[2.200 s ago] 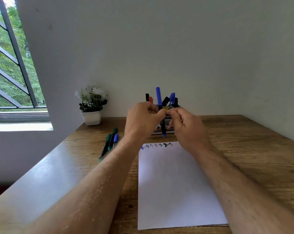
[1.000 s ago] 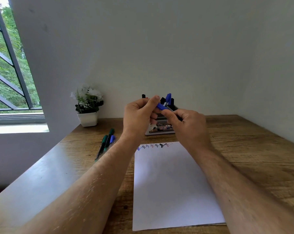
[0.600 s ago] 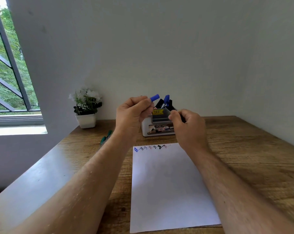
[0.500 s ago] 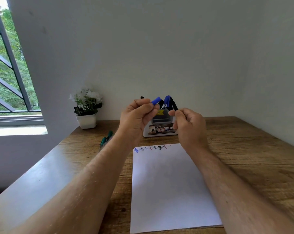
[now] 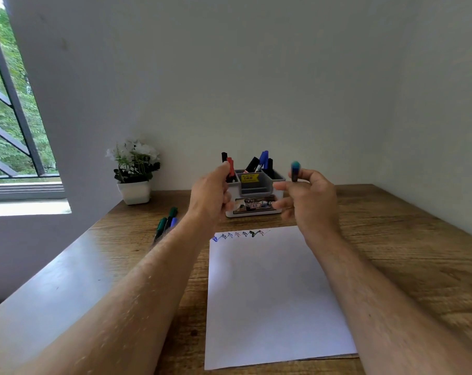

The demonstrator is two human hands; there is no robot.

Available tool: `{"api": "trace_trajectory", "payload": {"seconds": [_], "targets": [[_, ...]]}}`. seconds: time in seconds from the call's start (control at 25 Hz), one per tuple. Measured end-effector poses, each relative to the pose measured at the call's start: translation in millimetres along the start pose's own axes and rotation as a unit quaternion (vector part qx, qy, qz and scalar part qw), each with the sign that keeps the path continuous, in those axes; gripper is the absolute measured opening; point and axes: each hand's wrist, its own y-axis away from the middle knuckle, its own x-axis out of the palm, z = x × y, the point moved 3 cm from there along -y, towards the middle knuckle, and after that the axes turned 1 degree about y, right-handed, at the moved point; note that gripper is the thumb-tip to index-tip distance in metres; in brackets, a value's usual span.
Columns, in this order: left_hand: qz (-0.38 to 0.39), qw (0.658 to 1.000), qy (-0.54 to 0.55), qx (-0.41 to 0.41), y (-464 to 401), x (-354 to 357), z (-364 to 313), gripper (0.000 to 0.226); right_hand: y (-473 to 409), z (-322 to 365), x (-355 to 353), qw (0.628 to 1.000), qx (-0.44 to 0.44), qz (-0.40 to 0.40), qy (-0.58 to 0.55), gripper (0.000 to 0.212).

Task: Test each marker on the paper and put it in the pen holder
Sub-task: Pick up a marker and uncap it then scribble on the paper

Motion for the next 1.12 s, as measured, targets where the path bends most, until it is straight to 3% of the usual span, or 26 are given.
{"api": "trace_trajectory", "payload": {"seconds": [0.08,0.2,0.36,0.48,0.6,0.88,1.12], "targets": [[-0.007,0.994,-0.1,0.04,-1.7,-2.0,1.0,0.03,0.2,-3.3,0.4,0.999,0.022,-0.001,0.026,0.008],[0.038,0.967,-0.245,0.063,-3.7,1.5,7.7,0.025,1.8,-8.4,-0.3,0.997,0.034,-0.004,0.076,0.033],[0.165,0.839,-0.514,0.063,2.8,11.3,23.0,0.029,5.8,-13.1,-0.7,0.994,0.05,0.051,0.078,0.025],[0.182,0.802,-0.566,0.057,4.8,19.1,26.8,0.034,2.4,-20.0,1.0,0.986,0.074,0.091,0.118,0.019],[0.178,0.786,-0.59,0.049,1.5,20.5,27.9,0.037,-0.3,-26.9,5.8,0.971,0.075,0.124,0.188,0.015],[0.193,0.787,-0.586,0.031,1.0,20.5,31.0,0.025,0.2,-24.8,3.8,0.94,0.035,0.15,0.304,0.019],[0.186,0.796,-0.576,0.017,-3.0,16.9,32.8,0.028,-1.6,-28.8,5.5,0.938,0.037,0.166,0.303,0.021]]}}
